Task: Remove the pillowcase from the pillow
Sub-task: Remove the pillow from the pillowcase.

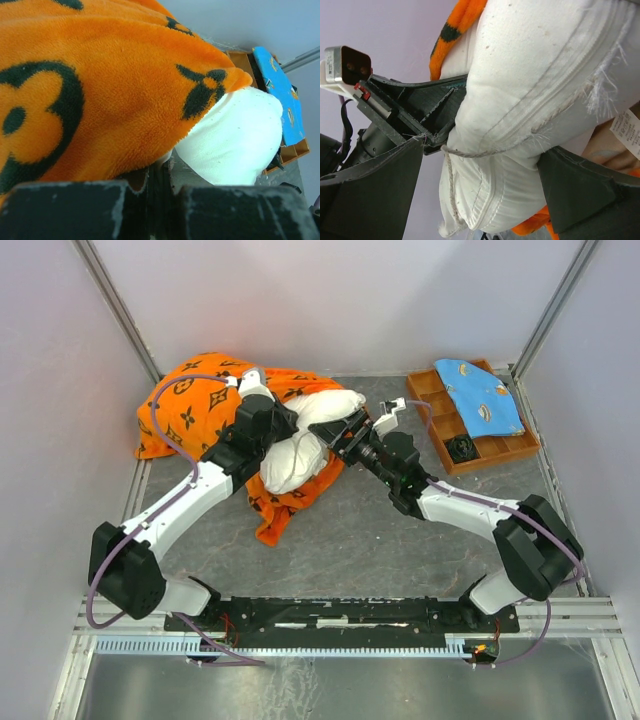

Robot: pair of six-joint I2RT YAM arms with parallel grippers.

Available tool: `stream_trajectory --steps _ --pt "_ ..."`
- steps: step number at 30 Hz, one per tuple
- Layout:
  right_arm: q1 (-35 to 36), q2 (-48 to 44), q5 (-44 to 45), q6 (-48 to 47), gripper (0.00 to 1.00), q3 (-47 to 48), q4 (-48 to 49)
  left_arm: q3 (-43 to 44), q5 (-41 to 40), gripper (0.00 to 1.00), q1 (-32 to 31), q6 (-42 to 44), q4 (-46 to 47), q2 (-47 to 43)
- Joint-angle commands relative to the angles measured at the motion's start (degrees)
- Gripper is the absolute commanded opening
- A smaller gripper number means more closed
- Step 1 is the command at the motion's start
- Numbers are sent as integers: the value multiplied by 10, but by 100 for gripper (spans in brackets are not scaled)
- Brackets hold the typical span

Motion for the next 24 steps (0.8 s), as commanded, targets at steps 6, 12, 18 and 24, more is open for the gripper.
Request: stream_trajectory --steps 6,12,18,24 --pt "13 -37 108 88 99 70 -13 -46 4 3 -43 15 -15 -21" --pt "14 6 136 88 99 110 -49 -99 -2 3 -78 13 22 -48" --pt "15 48 122 58 78 140 -59 -125 13 3 -80 17 26 -105" --pt "15 41 109 19 2 130 -74 -97 22 17 -78 49 -13 -133"
